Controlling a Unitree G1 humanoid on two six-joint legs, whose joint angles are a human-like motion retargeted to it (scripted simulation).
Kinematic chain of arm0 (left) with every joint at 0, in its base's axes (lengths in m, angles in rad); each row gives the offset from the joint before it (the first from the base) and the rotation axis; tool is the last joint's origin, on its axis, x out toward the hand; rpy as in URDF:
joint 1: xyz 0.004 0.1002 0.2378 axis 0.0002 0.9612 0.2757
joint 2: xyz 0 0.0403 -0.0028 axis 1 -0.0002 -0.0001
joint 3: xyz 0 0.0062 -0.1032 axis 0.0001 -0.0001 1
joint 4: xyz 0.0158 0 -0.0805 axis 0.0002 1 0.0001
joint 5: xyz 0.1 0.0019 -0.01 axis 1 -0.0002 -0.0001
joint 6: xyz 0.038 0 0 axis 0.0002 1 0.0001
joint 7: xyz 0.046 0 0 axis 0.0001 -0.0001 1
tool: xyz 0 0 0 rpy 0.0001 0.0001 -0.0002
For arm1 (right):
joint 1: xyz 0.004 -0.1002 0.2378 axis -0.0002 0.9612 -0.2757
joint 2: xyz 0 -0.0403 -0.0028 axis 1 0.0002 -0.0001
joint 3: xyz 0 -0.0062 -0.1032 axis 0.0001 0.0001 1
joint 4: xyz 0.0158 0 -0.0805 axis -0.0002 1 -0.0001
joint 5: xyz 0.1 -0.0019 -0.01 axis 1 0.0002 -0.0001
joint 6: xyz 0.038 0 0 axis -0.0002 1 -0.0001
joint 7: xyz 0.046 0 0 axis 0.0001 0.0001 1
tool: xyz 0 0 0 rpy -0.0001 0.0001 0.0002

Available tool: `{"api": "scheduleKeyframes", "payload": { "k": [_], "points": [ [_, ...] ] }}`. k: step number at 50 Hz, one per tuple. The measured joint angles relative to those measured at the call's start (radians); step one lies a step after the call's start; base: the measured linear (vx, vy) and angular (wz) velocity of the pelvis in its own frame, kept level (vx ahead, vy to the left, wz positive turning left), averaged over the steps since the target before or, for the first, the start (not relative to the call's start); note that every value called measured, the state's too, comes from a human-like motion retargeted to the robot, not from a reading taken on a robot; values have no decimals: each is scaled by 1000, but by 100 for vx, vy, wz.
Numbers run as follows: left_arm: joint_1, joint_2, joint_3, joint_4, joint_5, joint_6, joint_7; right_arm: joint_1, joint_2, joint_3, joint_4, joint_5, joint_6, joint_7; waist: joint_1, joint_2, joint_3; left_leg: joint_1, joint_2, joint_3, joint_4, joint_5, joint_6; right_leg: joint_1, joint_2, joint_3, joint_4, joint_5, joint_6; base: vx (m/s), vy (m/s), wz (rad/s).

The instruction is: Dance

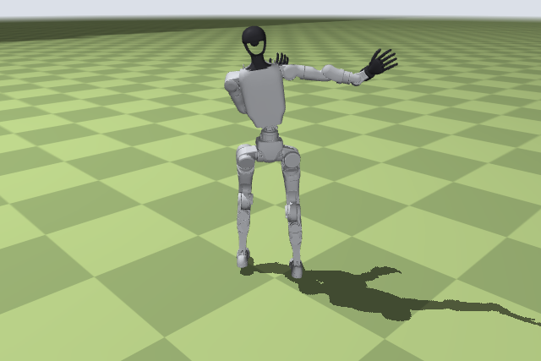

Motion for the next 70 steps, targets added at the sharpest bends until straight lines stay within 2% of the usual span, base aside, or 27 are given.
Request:
{"api": "scheduleKeyframes", "payload": {
  "k": [3, 5, 7, 10, 12, 13, 18, 22, 24, 26, 30, 33, 36, 40, 43, 47, 52, 57, 60, 64, 70],
  "points": [
    [-63, 75, 88, 80, 40, -39, -4, 0, 5, -22, 3, -5, -26, -5, 64, 7, -13, -12, -14, -54, 47, -4, -26, -9, 5, 29, 3, 0, 16, 2, 7, -78],
    [-157, 149, 143, 137, 150, -68, 9, -21, -9, -14, 3, 6, -34, 8, 102, 16, -21, 6, -13, -59, 29, -10, -25, -13, 10, 41, 1, 10, 14, 7, 13, -116],
    [-316, 205, 231, 241, 395, -46, -14, -80, -39, 37, -7, 44, -26, 32, 136, 20, -34, 42, -3, -8, -42, -3, 30, -26, 8, 53, -2, 26, -1, 5, 20, -128],
    [-568, 190, 363, 461, 754, 1, -141, -216, -95, 197, -27, 127, 42, 92, 123, 30, -54, 109, 13, 56, -193, 50, 69, -55, -5, 44, 10, 46, -17, 6, 22, -72],
    [-674, 143, 406, 584, 917, -51, -194, -331, -108, 328, -42, 144, 90, 128, 115, 27, -65, 142, 5, 63, -264, 78, 76, -74, -19, 50, 28, 52, -12, 10, 11, -79],
    [-729, 88, 423, 666, 1001, -103, -197, -416, -100, 422, -54, 142, 117, 138, 109, 21, -75, 160, 9, 81, -303, 92, 77, -86, -26, 53, 40, 52, -8, 11, 2, -101],
    [-886, -133, 524, 887, 1231, -312, -223, -809, 30, 798, -91, 48, 203, 84, 65, 5, -104, 224, 20, 175, -425, 135, 97, -130, -45, 59, 103, 48, 15, 6, 1, -81],
    [-930, -224, 593, 1005, 1521, -347, -174, -1060, 187, 1043, -89, -40, 264, 33, 15, 27, -98, 270, 19, 210, -472, 154, 116, -159, -49, 50, 185, 41, 9, 6, 3, -78],
    [-930, -275, 596, 1059, 1610, -326, -118, -1137, 267, 1111, -82, -72, 292, 17, 39, 38, -90, 304, 19, 264, -507, 161, 134, -191, -44, 55, 256, 32, -6, 1, 5, -159],
    [-918, -316, 574, 1078, 1621, -296, -122, -1180, 315, 1147, -77, -85, 302, 3, 89, 52, -78, 326, 16, 316, -537, 162, 152, -235, -22, 78, 333, 19, -22, -5, 5, -186],
    [-855, -339, 486, 1008, 1628, -206, -267, -1216, 331, 1190, -66, -147, 310, 8, 180, 52, -56, 347, -7, 377, -567, 130, 166, -314, 2, 105, 461, -37, -62, -10, 3, -139],
    [-815, -315, 419, 929, 1680, -226, -360, -1185, 273, 1209, -48, -242, 339, 3, 195, 56, -50, 349, -11, 380, -560, 126, 173, -299, 5, 115, 439, -33, -55, 0, -1, -6],
    [-788, -256, 338, 845, 1717, -291, -418, -1122, 195, 1186, -21, -319, 353, 9, 200, 87, -55, 348, 12, 380, -551, 142, 199, -243, -2, 89, 345, 14, -32, 2, -11, 57],
    [-797, -107, 218, 690, 1672, -355, -457, -1053, 98, 1117, -5, -267, 333, 104, 131, 98, -65, 318, 11, 339, -531, 152, 201, -182, -55, 31, 201, 75, 11, -18, 0, 105],
    [-793, 11, 154, 582, 1571, -336, -479, -1015, 59, 1076, -7, -208, 318, 143, 85, 97, -84, 286, 6, 285, -495, 140, 186, -154, -80, 16, 134, 102, 25, -8, 4, 66],
    [-766, 123, 99, 478, 1425, -285, -490, -970, 29, 1039, -8, -175, 286, 123, 66, 97, -94, 266, -5, 243, -456, 124, 188, -138, -81, 37, 97, 125, 34, -3, 3, 20],
    [-686, 251, 61, 343, 1314, -238, -442, -926, 30, 1031, -14, -221, 272, 85, 130, 99, -88, 293, -10, 277, -451, 112, 202, -132, -74, 32, 114, 111, 21, 4, 11, -58],
    [-590, 441, 8, 148, 1300, -224, -322, -921, 40, 1058, -32, -300, 284, 48, 258, 129, -73, 358, -3, 386, -499, 99, 230, -176, -43, 47, 248, -50, 38, 9, 10, -116],
    [-549, 543, -14, 65, 1313, -219, -260, -923, 31, 1074, -38, -362, 294, 21, 339, 132, -57, 394, -11, 437, -516, 77, 229, -209, -43, 54, 346, -97, 4, 15, 4, -98],
    [-489, 657, -16, -8, 1323, -209, -196, -902, -4, 1072, -25, -452, 305, 7, 385, 124, -20, 434, -27, 441, -523, 76, 229, -198, -46, 64, 362, -2, -41, 19, -4, -8],
    [-415, 823, -23, -78, 1224, -181, -147, -856, -77, 1050, -1, -521, 315, 76, 331, 143, -29, 401, -1, 359, -502, 96, 227, -113, -72, -7, 200, 82, -6, 10, -5, 75]
  ]
}}
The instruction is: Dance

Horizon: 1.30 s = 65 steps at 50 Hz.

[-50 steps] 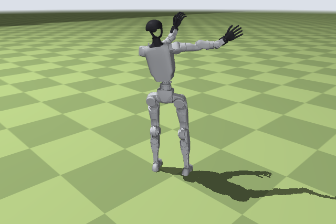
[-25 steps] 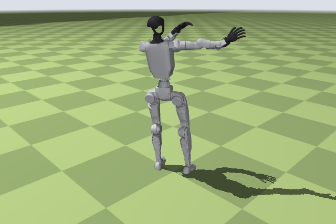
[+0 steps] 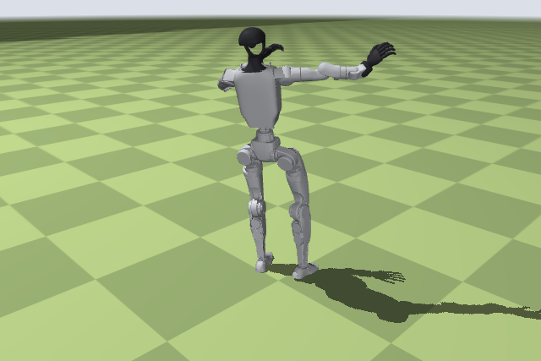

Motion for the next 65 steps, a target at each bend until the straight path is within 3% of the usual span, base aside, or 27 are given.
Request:
{"api": "scheduleKeyframes", "payload": {
  "k": [7, 12, 18, 22, 28, 37, 41, 45, 50, 52, 55, 58, 60, 62, 65],
  "points": [
    [75, 251, 20, -117, -118, -11, -19, 21, -95, -27, -6, 54, 8, 57, -24, 11, 0, -35, 10, -77, 31, -5, -23, 61, -20, -64, -114, 53, 21, 3, 3, 54],
    [170, 346, 94, -184, -175, -43, -1, 38, -123, -55, -7, 111, 5, 80, 31, 11, 33, -11, 0, -72, 5, 4, -22, 42, -29, -107, -47, 38, 11, -3, 6, -10],
    [291, 357, 167, -210, -161, -105, 22, 49, -133, -75, -32, 108, 1, 70, 168, -2, 75, 30, -53, -3, -38, -8, -21, -73, -44, -56, 165, -42, -11, -5, 11, -66],
    [317, 380, 167, -196, -170, -130, -22, 49, -137, -82, -34, 67, 13, 52, 188, -30, 112, 39, -85, -11, -29, -22, -36, -96, -65, -51, 225, -77, -27, -5, -3, 3],
    [340, 434, 230, -150, -225, -152, -52, 69, -146, -108, -22, 49, 2, 28, 153, 4, 110, 22, -54, -38, -38, 1, -13, -44, -77, -95, 115, -31, -5, -9, -8, 28],
    [424, 524, 327, -169, -267, -155, -105, 94, -149, -116, -46, 136, -33, 34, 47, 48, 70, -36, -2, -126, -3, 9, -40, 30, -18, -46, -73, 34, -10, 0, 3, 46],
    [527, 438, 377, -114, -228, -158, -91, 108, -106, -144, -31, 196, -53, 2, 60, 48, 88, -21, -24, -140, -30, 25, -42, 18, -24, -65, -11, -3, -8, -7, 5, 13],
    [586, 269, 410, 118, -69, -164, -53, 124, -19, -174, -12, 310, -67, -7, 110, 32, 100, 6, -59, -124, -68, 39, -45, -45, -37, -28, 150, -80, 11, -4, 6, -28],
    [473, -100, 438, 731, 179, -194, 115, 129, 205, -247, 29, 523, -59, 9, 107, -4, 112, 29, -100, -197, -58, 44, -74, -74, -29, 78, 322, -141, 63, 3, 5, 62],
    [381, -280, 483, 987, 281, -241, 211, 131, 328, -287, 36, 626, -81, 29, 103, -3, 113, 41, -81, -237, -50, 52, -84, -44, 0, 107, 308, -132, 66, 4, -10, 124],
    [234, -467, 583, 1289, 458, -229, 366, 86, 524, -273, 38, 767, -116, 61, 87, 13, 102, 42, -21, -284, -30, 54, -112, 0, 93, 218, 230, -84, 66, -2, -18, 111],
    [106, -505, 615, 1416, 552, -163, 496, -41, 720, -152, 38, 773, -112, 71, 36, 28, 69, 5, 36, -319, -6, 48, -143, 23, 169, 314, 140, -55, 66, -14, -13, 104],
    [14, -508, 649, 1514, 615, -91, 610, -148, 864, -27, 38, 750, -84, 78, -17, 23, 48, -29, 32, -326, -2, 59, -146, 29, 131, 282, 74, -64, 66, -25, 23, 100],
    [-66, -506, 685, 1604, 656, -15, 706, -233, 1016, 57, 38, 722, -51, 108, -37, -7, 19, -59, -14, -303, -16, 79, -135, 31, 37, 198, 13, -71, 50, -22, 31, 58],
    [-204, -503, 760, 1755, 753, 99, 848, -336, 1224, 121, 24, 709, -16, 176, -6, -35, -17, -120, 3, -267, -5, 74, -151, 29, 23, 126, -56, -55, 11, -30, -6, 44]
  ]
}}
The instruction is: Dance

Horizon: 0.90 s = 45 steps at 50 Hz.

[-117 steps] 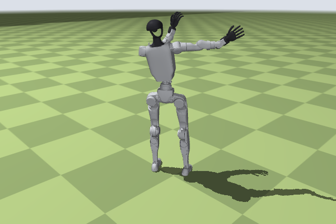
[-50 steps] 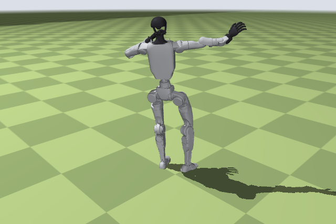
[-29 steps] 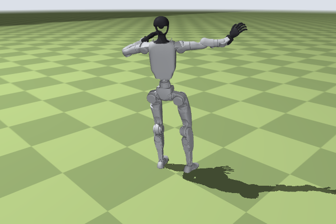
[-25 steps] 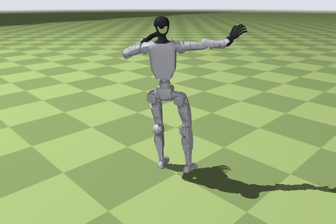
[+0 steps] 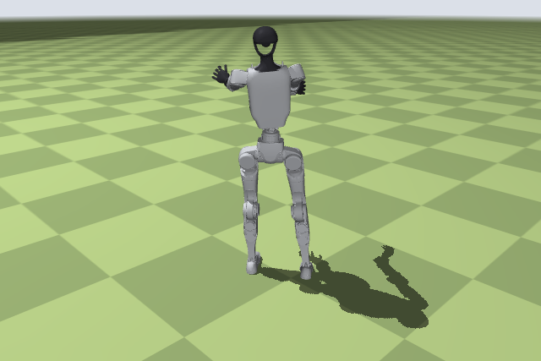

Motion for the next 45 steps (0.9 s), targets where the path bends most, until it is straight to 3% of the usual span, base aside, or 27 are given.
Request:
{"api": "scheduleKeyframes", "payload": {
  "k": [4, 8, 11, 15, 20, 23, 31, 40, 45],
  "points": [
    [-147, -30, 90, 121, 50, 110, 143, -93, 179, 74, -52, 3, 4, 76, -15, -14, 8, -62, 5, -54, 55, -47, -9, 26, -10, -68, -64, 13, -15, -30, -15, 146],
    [-188, 28, 106, 140, 87, 111, 204, -118, 337, 205, -155, -17, 5, 90, -19, -38, 14, -139, 21, -26, 198, -131, -4, 59, -14, -111, -123, 15, -42, -20, -10, 87],
    [-185, 99, 106, 143, 120, 136, 231, -98, 424, 308, -250, -28, -10, 135, -26, -42, 7, -226, 79, 71, 350, -132, -32, 75, -8, -156, -150, 1, -48, -17, -1, 67],
    [-145, 222, 121, 143, 144, 120, 268, -51, 514, 439, -371, -14, -49, 197, -74, 10, 16, -326, 105, 46, 510, -95, -75, 92, 35, -124, -130, -39, -15, -7, 0, 80],
    [-74, 368, 149, 146, 179, 100, 330, -10, 534, 574, -513, -14, -70, 311, -70, 42, 13, -285, 154, 140, 425, -61, -85, 89, 34, -152, -100, -58, 1, -13, -2, 30],
    [-36, 475, 170, 143, 175, 120, 319, -7, 500, 656, -606, 15, -19, 415, -47, 46, 18, -192, 117, 126, 256, -22, -105, 73, 33, -143, -72, -57, -15, -13, 4, -24],
    [83, 780, 216, 122, 206, 187, 272, -35, 320, 798, -884, 92, 74, 666, -19, 108, 33, 1, 170, 269, -2, 71, -137, 52, 71, -97, 20, -75, -41, 2, 4, -48],
    [207, 884, 307, 119, 188, 178, 276, 145, 40, 867, -1117, 269, 9, 704, -66, 67, 11, -150, 174, 185, 326, -53, -165, 168, 46, -109, -133, -35, -34, 14, 3, 25],
    [248, 913, 354, 132, 202, 158, 307, 227, -129, 900, -1235, 308, 11, 728, -54, 89, 66, -157, 191, 166, 438, -102, -155, 223, 65, -127, -147, -48, -29, -1, 1, -5]
  ]
}}
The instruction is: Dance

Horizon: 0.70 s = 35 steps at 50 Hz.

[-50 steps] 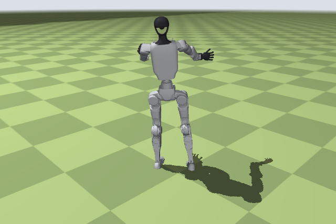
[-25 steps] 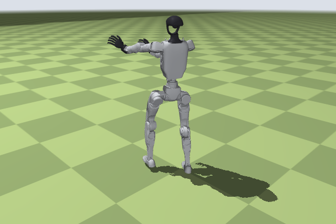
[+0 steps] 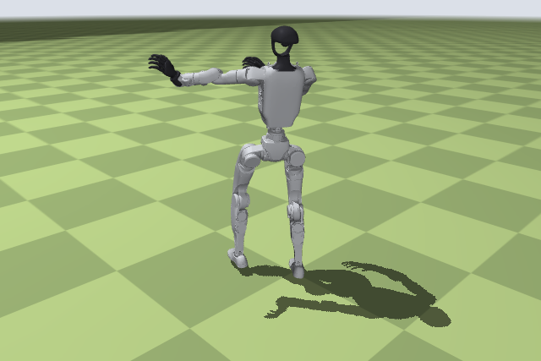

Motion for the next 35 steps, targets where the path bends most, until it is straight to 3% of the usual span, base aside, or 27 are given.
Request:
{"api": "scheduleKeyframes", "payload": {
  "k": [7, 15, 20, 25, 28, 35],
  "points": [
    [89, 75, 84, 12, -13, -3, 11, 80, -176, 0, -206, 78, 17, 5, -30, 8, -39, 105, -2, 70, -245, 69, 29, -65, 18, 26, 52, 6, -15, 1, 0, -25],
    [126, 136, 114, -18, 2, 6, -9, 86, -513, -50, -500, 111, -6, -52, -46, 47, -36, 197, -14, 91, -426, 117, 29, -130, 48, 102, 162, -26, -8, 3, 3, -35],
    [139, 97, 130, -16, 12, 4, -15, 187, -630, -81, -607, 165, 2, -30, -91, 22, -42, 148, -14, 105, -362, 107, 27, -98, 16, 62, 78, 3, -14, -2, 0, 32],
    [152, 55, 150, -16, 1, -1, -21, 334, -702, -143, -695, 199, -42, -5, -146, -14, -45, -25, -24, 2, -90, 11, 14, -67, -10, 18, -8, 18, -5, -6, -4, 47],
    [167, 43, 167, -8, 10, -13, -8, 395, -729, -188, -715, 219, -62, 27, -147, 3, -21, -61, -11, -23, -4, -27, 23, -63, 9, 34, -11, 12, 12, -7, -2, -8],
    [201, 53, 210, -4, -5, -23, 7, 455, -808, -257, -705, 294, -51, 104, -110, 13, -32, 3, -10, -2, -112, -17, 45, -109, 25, 83, 11, 35, -4, -2, -2, -59]
  ]
}}
